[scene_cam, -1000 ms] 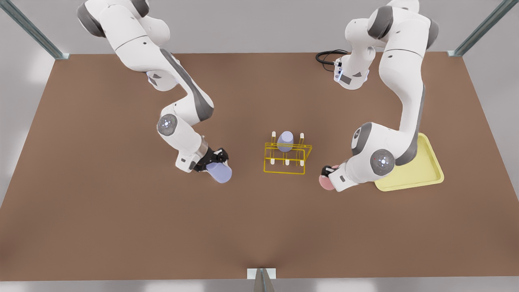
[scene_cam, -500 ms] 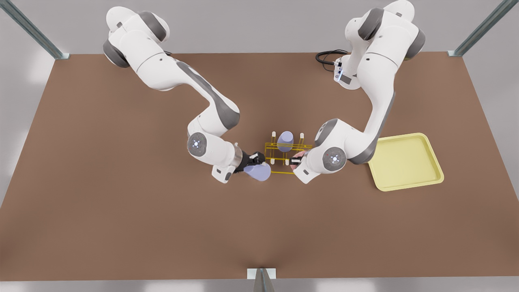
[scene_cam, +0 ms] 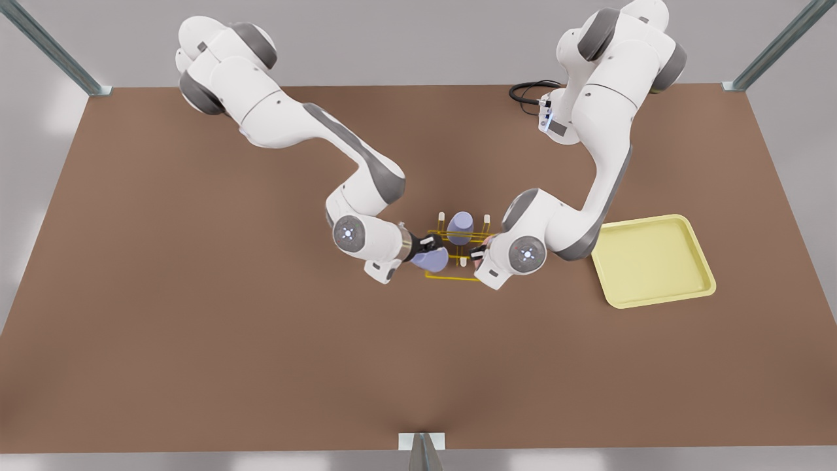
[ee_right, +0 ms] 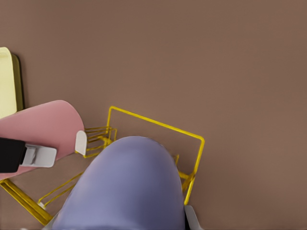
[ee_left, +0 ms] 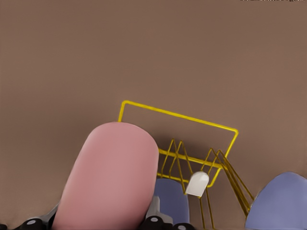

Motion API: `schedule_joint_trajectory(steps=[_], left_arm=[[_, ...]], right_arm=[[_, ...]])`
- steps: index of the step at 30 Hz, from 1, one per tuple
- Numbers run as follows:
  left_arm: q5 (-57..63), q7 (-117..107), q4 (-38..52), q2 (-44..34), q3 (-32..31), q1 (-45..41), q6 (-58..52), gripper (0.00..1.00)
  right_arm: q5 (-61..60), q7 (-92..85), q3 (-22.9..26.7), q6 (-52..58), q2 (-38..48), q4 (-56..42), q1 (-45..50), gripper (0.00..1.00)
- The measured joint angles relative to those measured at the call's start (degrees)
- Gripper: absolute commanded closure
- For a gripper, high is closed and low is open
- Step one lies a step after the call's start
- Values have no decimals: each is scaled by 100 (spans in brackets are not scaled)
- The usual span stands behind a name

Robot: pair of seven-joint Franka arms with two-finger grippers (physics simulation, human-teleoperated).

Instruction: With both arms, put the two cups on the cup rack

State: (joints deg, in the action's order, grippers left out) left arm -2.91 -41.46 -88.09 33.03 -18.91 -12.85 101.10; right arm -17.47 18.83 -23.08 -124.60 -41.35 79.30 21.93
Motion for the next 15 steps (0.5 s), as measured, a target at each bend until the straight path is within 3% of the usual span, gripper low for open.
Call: schedule_joint_trajectory(steps=[3, 4, 5, 15], left_arm=[[-91, -150, 24, 4, -17, 22, 167, 0], [-107, -195, 28, 4, -21, 29, 214, 0], [-117, -238, 29, 5, -23, 38, 254, 0], [180, -41, 32, 5, -35, 37, 309, 0]], right_arm=[[-2, 54, -1, -24, -84, -15, 66, 22], [-1, 70, -1, -31, -114, -16, 71, 17], [6, 91, -1, -36, -142, -20, 86, 0], [25, 243, -1, -55, -214, -116, 156, 0]])
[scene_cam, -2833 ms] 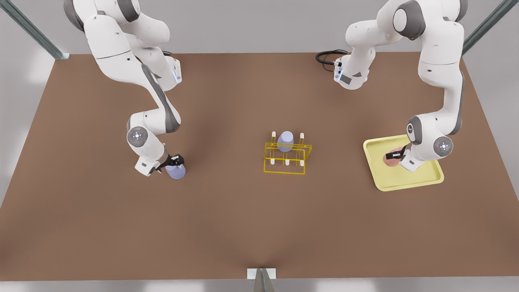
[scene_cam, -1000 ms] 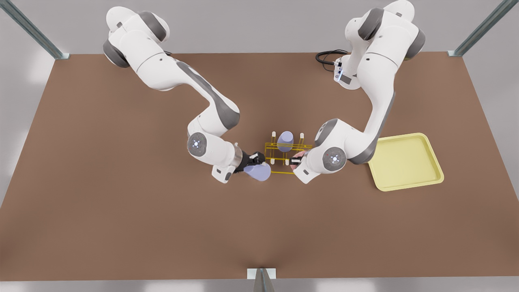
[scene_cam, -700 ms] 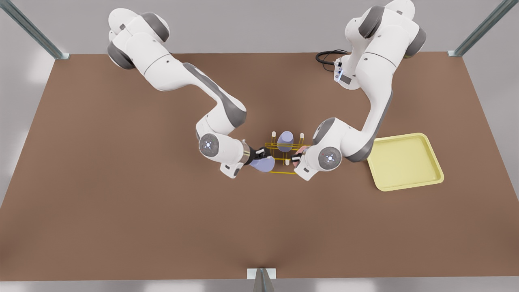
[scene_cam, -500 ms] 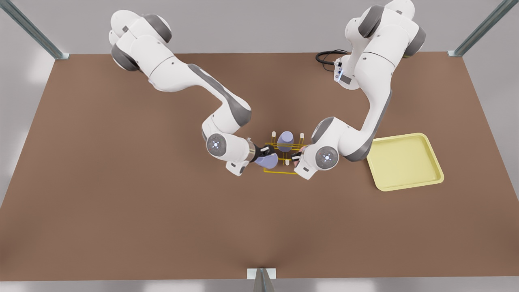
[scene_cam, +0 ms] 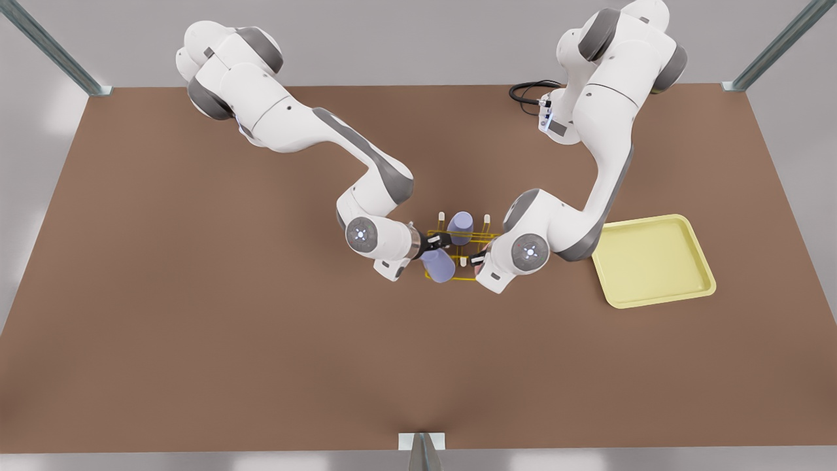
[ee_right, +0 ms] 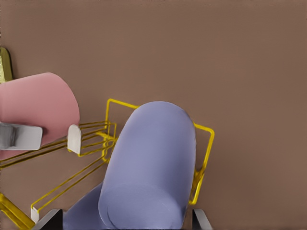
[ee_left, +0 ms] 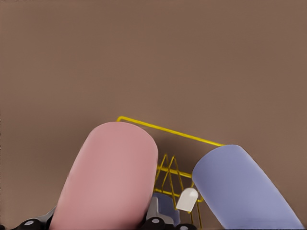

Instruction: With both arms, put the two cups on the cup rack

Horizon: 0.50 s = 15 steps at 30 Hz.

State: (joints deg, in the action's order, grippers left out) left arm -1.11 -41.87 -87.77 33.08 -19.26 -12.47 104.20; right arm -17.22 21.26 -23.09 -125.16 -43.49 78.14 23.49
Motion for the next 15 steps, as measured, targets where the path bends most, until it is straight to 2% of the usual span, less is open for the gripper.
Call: schedule_joint_trajectory(steps=[4, 7, 11, 13, 15], left_arm=[[122, 169, 1, -6, -4, 17, -114, 0], [186, 274, 5, -8, -5, 25, -188, 0], [238, 393, 12, -44, -9, 47, -280, 0], [223, 450, 11, -52, -11, 57, -333, 0], [199, 505, 10, -52, -12, 64, -372, 0]], right_arm=[[14, 47, 16, 34, 78, -285, -157, 0], [403, 74, 52, 335, 450, -343, -798, 0], [1585, -115, 82, 1092, 601, -251, -2439, 0], [2144, -321, 75, 1472, 969, -221, -3172, 0], [2461, -578, 85, 1854, 1689, -41, -3551, 0]])
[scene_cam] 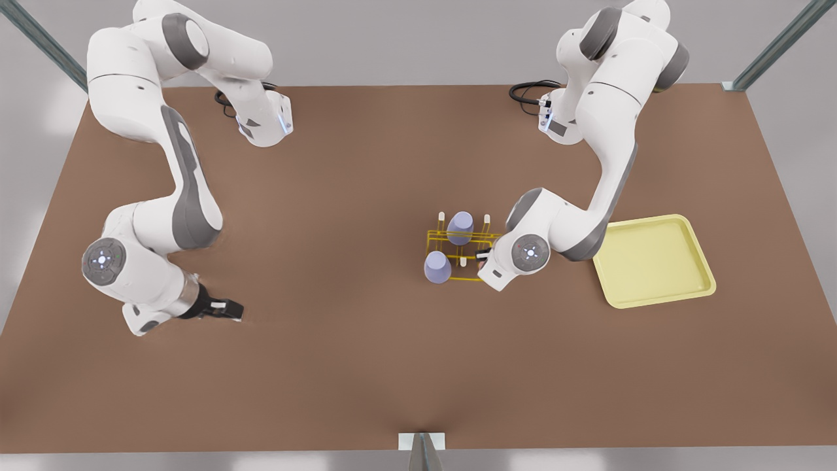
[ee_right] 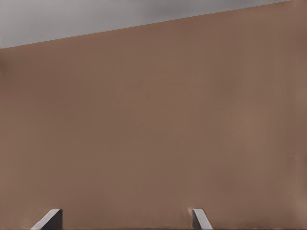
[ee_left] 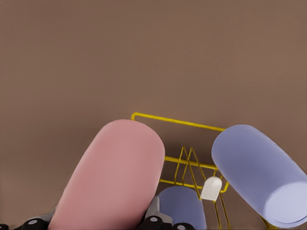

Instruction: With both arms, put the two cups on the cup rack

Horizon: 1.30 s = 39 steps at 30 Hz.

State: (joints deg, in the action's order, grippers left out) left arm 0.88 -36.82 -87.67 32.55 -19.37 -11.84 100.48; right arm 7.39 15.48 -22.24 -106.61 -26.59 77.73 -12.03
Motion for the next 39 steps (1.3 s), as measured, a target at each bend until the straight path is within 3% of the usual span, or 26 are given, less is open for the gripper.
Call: schedule_joint_trajectory(steps=[8, 27, 33, 35, 37, 39], left_arm=[[-73, 146, 82, -38, -54, 16, -229, 0], [72, 49, 178, -10, -157, 57, -658, 0], [124, -34, 2342, -19, -146, 560, -2001, 0], [344, 90, 2587, -119, -325, 1102, -2462, 0], [534, 375, 1579, -1019, 716, 797, -2478, 0], [561, 639, 1234, -1317, 1154, 720, -2520, 0]], right_arm=[[171, -886, 8, 1404, 1505, 412, -535, 0], [145, -2193, 22, 1950, 1450, 588, -546, 0], [146, -2414, 22, 1955, 1407, 589, -553, 0], [144, -2475, 22, 1956, 1407, 588, -554, 0], [136, -2537, 22, 1957, 1405, 593, -554, 0], [135, -2593, 22, 1958, 1412, 590, -552, 0]])
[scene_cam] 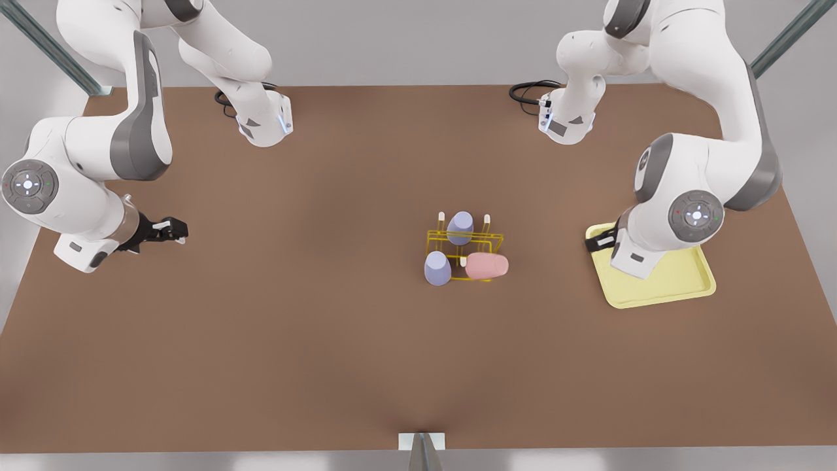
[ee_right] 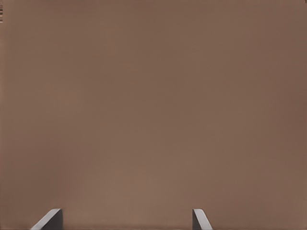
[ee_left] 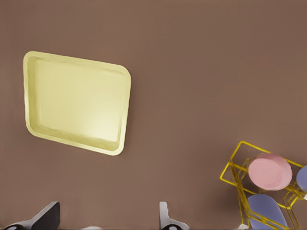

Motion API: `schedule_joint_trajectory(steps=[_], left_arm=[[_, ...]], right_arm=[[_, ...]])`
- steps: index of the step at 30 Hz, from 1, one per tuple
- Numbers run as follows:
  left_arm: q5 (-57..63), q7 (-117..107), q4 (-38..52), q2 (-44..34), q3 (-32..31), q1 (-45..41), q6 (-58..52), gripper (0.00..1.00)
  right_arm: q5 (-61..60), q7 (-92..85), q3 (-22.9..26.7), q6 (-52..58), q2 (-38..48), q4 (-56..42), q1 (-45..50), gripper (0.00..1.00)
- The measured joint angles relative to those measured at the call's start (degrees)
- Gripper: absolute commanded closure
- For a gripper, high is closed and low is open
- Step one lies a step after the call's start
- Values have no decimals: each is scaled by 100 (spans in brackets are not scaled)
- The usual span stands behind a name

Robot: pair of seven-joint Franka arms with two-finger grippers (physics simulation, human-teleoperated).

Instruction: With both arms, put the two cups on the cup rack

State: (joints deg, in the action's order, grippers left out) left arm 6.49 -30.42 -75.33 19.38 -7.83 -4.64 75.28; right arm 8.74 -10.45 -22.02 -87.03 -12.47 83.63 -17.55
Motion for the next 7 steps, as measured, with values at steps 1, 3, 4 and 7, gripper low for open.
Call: schedule_joint_trajectory(steps=[1, 3, 4, 7], left_arm=[[-35, 122, -56, -50, 79, 124, -33, 0], [-82, 347, -56, -88, 134, 225, -152, 0], [-98, 450, -35, -95, 137, 214, -212, 0], [-118, 729, -9, -94, 97, 178, -430, 0]], right_arm=[[4, -25, 0, 3, 16, -2, 2, 0], [-7, -56, -5, 15, 106, -34, 3, 0], [-11, -40, -15, 23, 174, -53, 2, 0], [-17, 19, -25, 54, 258, -71, 24, 0]])
